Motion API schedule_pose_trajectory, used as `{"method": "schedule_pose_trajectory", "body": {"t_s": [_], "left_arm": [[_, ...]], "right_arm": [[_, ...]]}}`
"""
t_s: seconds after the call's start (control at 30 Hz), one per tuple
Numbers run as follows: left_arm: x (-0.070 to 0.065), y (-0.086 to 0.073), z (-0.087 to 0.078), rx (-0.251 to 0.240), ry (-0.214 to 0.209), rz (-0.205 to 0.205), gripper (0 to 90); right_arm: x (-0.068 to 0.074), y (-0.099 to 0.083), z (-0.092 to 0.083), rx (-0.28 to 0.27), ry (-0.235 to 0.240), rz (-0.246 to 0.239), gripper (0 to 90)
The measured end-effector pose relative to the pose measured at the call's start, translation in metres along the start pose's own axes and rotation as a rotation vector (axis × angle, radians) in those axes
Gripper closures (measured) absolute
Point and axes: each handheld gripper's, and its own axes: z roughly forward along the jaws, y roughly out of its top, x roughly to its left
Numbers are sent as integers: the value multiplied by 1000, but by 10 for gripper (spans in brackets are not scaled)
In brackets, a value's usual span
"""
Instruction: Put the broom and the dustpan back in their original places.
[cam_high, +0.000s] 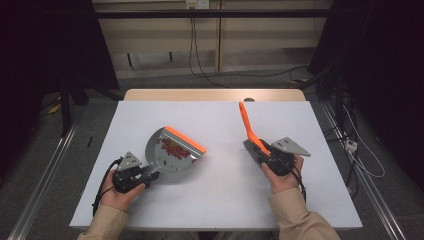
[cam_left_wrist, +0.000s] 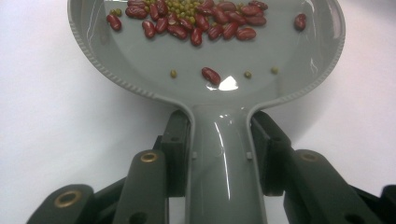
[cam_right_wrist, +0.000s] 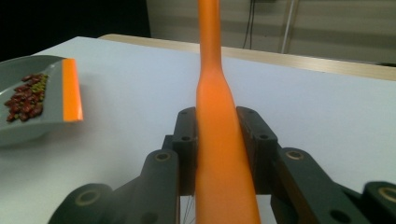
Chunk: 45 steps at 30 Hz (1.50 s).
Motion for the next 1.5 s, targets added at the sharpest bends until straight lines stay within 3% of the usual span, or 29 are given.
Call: {"method": "schedule_pose_trajectory", "body": {"t_s": [0.1, 0.4, 0.7, 0.9, 1.07, 1.23, 1.33, 1.5], "left_arm": [[9, -1, 0, -1, 47, -46, 631], [24, -2, 4, 31, 196, -128, 630], [30, 0, 11, 54, 249, -218, 628], [26, 0, 10, 51, 240, -229, 622], [17, -1, 9, 50, 196, -214, 592], [10, -1, 9, 37, 156, -211, 521], [7, -1, 8, 25, 144, -213, 458], [5, -2, 4, -2, 109, -220, 341]], "right_arm": [[-7, 0, -3, 0, -19, 4, 710], [-24, -5, -9, 13, -66, -1, 710], [-43, -5, -13, 11, -126, -2, 710], [-52, -9, -14, 30, -185, -24, 709], [-51, -15, -12, 51, -224, -64, 708], [-37, -22, -9, 60, -204, -114, 704], [-32, -23, -7, 51, -182, -87, 691], [-19, -23, 0, 49, -161, -91, 675]]}}
